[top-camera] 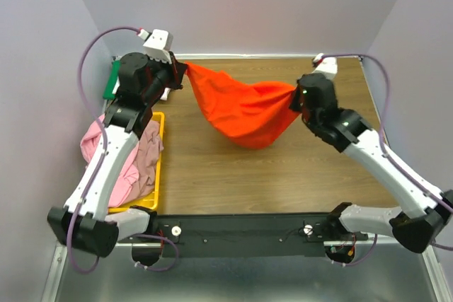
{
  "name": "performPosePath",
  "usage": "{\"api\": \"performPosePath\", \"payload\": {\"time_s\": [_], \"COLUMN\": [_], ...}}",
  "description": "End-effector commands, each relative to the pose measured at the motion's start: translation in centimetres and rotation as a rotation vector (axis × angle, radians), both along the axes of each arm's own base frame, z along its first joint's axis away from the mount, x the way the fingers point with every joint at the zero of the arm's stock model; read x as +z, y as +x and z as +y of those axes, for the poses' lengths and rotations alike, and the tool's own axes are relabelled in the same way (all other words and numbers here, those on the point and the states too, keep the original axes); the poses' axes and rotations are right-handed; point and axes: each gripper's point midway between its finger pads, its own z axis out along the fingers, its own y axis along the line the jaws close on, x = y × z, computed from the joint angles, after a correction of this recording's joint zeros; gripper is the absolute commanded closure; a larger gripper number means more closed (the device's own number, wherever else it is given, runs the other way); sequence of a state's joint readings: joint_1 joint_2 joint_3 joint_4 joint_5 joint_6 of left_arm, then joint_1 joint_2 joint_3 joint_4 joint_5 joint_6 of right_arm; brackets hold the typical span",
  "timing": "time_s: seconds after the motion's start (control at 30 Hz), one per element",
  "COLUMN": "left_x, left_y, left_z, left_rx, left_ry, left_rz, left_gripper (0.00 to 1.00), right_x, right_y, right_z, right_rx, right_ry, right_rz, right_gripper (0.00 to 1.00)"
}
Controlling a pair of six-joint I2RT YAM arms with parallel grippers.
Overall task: Fold and stack the t-shirts
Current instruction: Flatten the tshirt out
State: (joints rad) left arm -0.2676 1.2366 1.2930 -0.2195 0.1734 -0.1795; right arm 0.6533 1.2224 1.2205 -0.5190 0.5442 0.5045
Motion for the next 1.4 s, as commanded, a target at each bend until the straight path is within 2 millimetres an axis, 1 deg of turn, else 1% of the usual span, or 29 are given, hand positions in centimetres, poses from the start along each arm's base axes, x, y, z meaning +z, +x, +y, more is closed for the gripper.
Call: {"api": "performPosePath", "payload": {"time_s": [0.0, 0.03, 0.07, 0.1, 0.13, 0.17, 0.2, 0.23, 0.27, 0.3, 0.33, 0.37, 0.4, 0.43, 0.5, 0.53, 0.57, 0.63, 0.67, 0.7, 0.73, 0.77, 0.8, 0.87, 0.9, 1.13, 1.2, 1.33, 1.37], "left_x": [6.0, 6.2, 6.4, 6.0, 5.5, 4.4, 3.3, 1.7, 0.1, -1.2, -2.5, -5.7, -6.3, -7.3, -9.6, -10.1, -10.9, -11.3, -11.7, -12.0, -12.0, -12.5, -12.7, -13.2, -13.4, -14.0, -14.1, -14.3, -14.7], "left_y": [-3.6, -4.0, -4.6, -4.5, -4.4, -3.5, -3.0, -2.0, -1.1, -0.6, -0.2, 0.7, 0.4, 0.4, 0.2, 0.3, 0.5, 0.8, 1.0, 1.0, 1.1, 1.1, 1.1, 1.2, 1.1, 1.2, 1.4, 1.6, 1.6], "left_z": [-0.3, -0.4, -0.8, -1.0, -1.1, -1.2, -1.2, -1.4, -1.2, -1.3, -1.5, -2.3, -2.7, -3.2, -4.5, -4.8, -4.9, -4.7, -4.7, -4.7, -4.7, -4.6, -4.6, -4.7, -4.7, -4.7, -4.4, -4.3, -4.3], "left_rx": [-0.076, -0.086, -0.115, -0.124, -0.130, -0.122, -0.118, -0.111, -0.083, -0.078, -0.088, -0.112, -0.130, -0.158, -0.216, -0.230, -0.229, -0.216, -0.205, -0.206, -0.203, -0.201, -0.199, -0.200, -0.204, -0.199, -0.181, -0.171, -0.170], "left_ry": [-0.048, -0.058, -0.065, -0.065, -0.065, -0.057, -0.049, -0.038, -0.034, -0.032, -0.030, -0.034, -0.045, -0.056, -0.087, -0.091, -0.088, -0.080, -0.076, -0.074, -0.073, -0.071, -0.068, -0.066, -0.067, -0.054, -0.045, -0.043, -0.042], "left_rz": [-0.151, -0.156, -0.164, -0.161, -0.151, -0.122, -0.100, -0.061, -0.032, -0.001, 0.031, 0.110, 0.124, 0.149, 0.210, 0.221, 0.241, 0.248, 0.256, 0.263, 0.261, 0.273, 0.278, 0.291, 0.296, 0.311, 0.309, 0.315, 0.323], "left_gripper": [1.00, 1.00, 1.00, 1.00, 1.00, 1.00, 1.00, 1.00, 1.00, 1.00, 1.00, 1.00, 1.00, 1.00, 1.00, 1.00, 1.00, 1.00, 1.00, 1.00, 1.00, 1.00, 1.00, 1.00, 1.00, 1.00, 1.00, 1.00, 1.00], "right_x": [7.3, 8.3, 8.3, 9.9, 10.0, 8.9, 8.4, 9.2, 6.6, 7.4, 6.7, 4.5, 2.6, 2.3, 0.4, 0.5, -2.2, -4.4, -4.3, -7.2, -9.0, -9.5, -11.9, -12.9, -14.3, -18.8, -19.3, -19.0, -19.7], "right_y": [0.4, 0.8, 2.1, 3.4, 4.6, 6.9, 8.5, 10.3, 13.4, 15.1, 16.5, 19.1, 19.6, 20.0, 19.5, 18.5, 17.3, 15.1, 13.9, 11.9, 11.1, 9.9, 8.5, 7.1, 6.1, 2.8, 1.9, -1.3, -2.8], "right_z": [-5.6, -5.9, -6.2, -6.0, -5.9, -7.1, -7.1, -6.5, -7.8, -7.9, -8.3, -8.6, -8.5, -8.5, -7.6, -6.8, -6.5, -5.1, -5.0, -4.8, -5.0, -5.3, -5.7, -5.7, -5.8, -3.9, -3.5, -1.3, -0.5], "right_rx": [-0.197, -0.219, -0.245, -0.230, -0.220, -0.241, -0.226, -0.177, -0.208, -0.202, -0.211, -0.218, -0.209, -0.210, -0.183, -0.137, -0.113, -0.041, -0.024, -0.010, -0.015, -0.021, -0.033, -0.022, -0.016, 0.066, 0.093, 0.190, 0.208], "right_ry": [-0.187, -0.207, -0.240, -0.237, -0.231, -0.236, -0.211, -0.150, -0.157, -0.144, -0.159, -0.216, -0.243, -0.249, -0.199, -0.149, -0.137, -0.056, -0.033, -0.013, -0.015, -0.008, -0.011, 0.002, 0.003, 0.097, 0.117, 0.185, 0.198], "right_rz": [-0.150, -0.171, -0.169, -0.206, -0.210, -0.185, -0.179, -0.205, -0.161, -0.177, -0.163, -0.120, -0.080, -0.071, -0.031, -0.027, 0.032, 0.089, 0.090, 0.154, 0.195, 0.204, 0.258, 0.279, 0.311, 0.436, 0.455, 0.479, 0.506], "right_gripper": [1.00, 1.00, 1.00, 1.00, 1.00, 1.00, 1.00, 1.00, 0.98, 0.96, 0.91, 0.62, 0.42, 0.32, 0.16, 0.14, 0.12, 0.12, 0.12, 0.13, 0.14, 0.14, 0.15, 0.19, 0.21, 0.35, 0.37, 0.37, 0.37]}}
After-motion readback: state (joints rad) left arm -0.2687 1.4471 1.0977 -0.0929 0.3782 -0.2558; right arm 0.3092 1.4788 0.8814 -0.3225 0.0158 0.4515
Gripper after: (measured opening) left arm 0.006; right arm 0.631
